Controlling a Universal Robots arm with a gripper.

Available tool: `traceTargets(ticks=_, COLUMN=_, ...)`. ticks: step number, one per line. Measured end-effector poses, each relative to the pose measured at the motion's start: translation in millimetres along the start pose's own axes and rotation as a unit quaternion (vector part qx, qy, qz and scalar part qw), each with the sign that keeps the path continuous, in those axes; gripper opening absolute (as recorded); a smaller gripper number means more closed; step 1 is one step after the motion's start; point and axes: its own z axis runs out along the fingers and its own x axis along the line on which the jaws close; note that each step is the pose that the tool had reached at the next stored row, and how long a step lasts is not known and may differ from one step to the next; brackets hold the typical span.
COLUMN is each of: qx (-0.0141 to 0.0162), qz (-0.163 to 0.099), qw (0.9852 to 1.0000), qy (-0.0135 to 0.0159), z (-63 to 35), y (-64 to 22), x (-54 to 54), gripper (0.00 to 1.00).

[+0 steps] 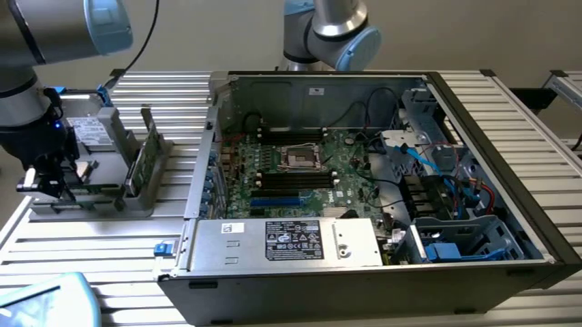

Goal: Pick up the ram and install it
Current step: 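Pick up the ram and move it above insertion slot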

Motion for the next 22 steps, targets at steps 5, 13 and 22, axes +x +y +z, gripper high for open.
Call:
traceTargets(ticks=5, qx=-0.0003, qz=-0.004, qw=1.0, qy=0.0006, z=8.6, y=-0.3, x=2.4, gripper=0.43)
traceTargets(ticks=13, qx=-0.0007, qz=-0.007, qw=1.0, qy=0.001, z=20.2, y=-1.4, x=7.0, gripper=0.43)
traceTargets(ticks=22, qx=-0.0009, qz=-0.006, qw=1.0, qy=0.0027, z=29.4, y=-2.5, x=7.1, gripper=0.43)
